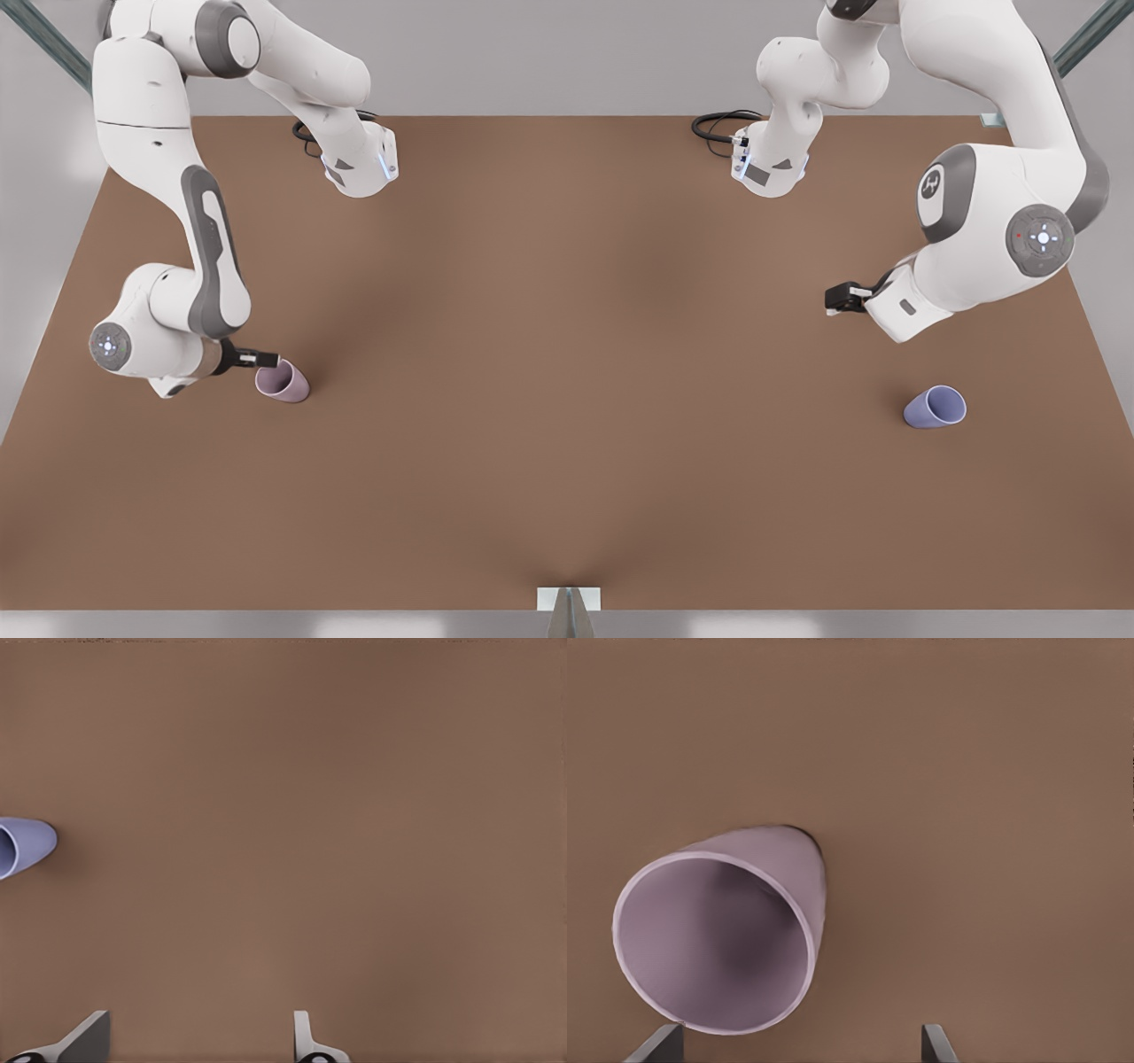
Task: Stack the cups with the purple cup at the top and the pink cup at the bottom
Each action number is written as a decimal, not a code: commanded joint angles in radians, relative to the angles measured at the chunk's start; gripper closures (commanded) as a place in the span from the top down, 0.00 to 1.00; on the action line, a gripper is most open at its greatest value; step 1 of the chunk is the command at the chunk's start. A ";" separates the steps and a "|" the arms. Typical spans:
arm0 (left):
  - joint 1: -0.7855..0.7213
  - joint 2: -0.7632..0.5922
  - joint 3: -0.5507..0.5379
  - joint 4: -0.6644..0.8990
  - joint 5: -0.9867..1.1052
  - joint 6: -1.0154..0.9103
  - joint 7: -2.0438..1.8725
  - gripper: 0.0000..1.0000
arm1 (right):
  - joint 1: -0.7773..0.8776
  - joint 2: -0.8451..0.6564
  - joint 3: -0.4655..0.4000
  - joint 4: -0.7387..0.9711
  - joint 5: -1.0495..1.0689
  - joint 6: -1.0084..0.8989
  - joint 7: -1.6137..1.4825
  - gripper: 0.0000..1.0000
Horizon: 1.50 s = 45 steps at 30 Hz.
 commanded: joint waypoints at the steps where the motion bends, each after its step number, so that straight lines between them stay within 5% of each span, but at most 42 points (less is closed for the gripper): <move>1: -0.001 -0.002 0.000 0.001 0.000 0.004 0.000 1.00 | -0.007 0.017 0.000 0.002 0.000 0.116 -0.118 1.00; 8: -0.001 -0.012 -0.001 0.004 0.002 -0.019 -0.009 1.00 | 0.008 0.063 0.004 0.016 -0.004 0.146 -0.109 1.00; 10: 0.001 -0.021 -0.001 0.004 0.002 -0.023 -0.011 1.00 | 0.007 0.085 0.003 0.016 -0.004 0.147 -0.109 0.68; 15: -0.001 -0.025 -0.001 0.027 0.003 -0.029 -0.007 1.00 | 0.008 0.114 0.006 0.014 -0.004 0.147 -0.109 0.21; 24: -0.001 -0.021 -0.003 0.027 0.005 -0.029 -0.008 1.00 | 0.010 0.079 0.090 0.114 -0.003 0.107 -0.006 0.21; 28: -0.001 -0.017 -0.001 0.027 0.006 -0.027 -0.004 1.00 | 0.156 0.091 0.129 0.215 0.000 0.046 0.017 0.21; 31: -0.001 -0.015 -0.001 0.027 0.032 -0.029 -0.004 1.00 | 0.318 0.109 0.130 0.354 0.003 -0.060 0.156 0.21; 36: 0.001 -0.011 0.000 0.027 0.055 -0.019 0.002 1.00 | 0.599 0.387 0.130 0.927 0.008 -0.316 0.762 0.21; 39: -0.001 -0.011 0.000 0.026 0.055 -0.029 0.002 1.00 | 0.706 0.554 0.173 1.155 0.059 -0.246 1.106 0.21; 43: 0.029 0.018 0.002 0.027 0.054 -0.010 0.000 1.00 | 0.737 0.652 0.328 1.169 0.066 0.069 1.422 0.21; 45: 0.078 0.026 0.002 0.027 0.054 0.007 0.002 1.00 | 0.775 0.708 0.336 1.200 0.066 0.186 1.444 0.21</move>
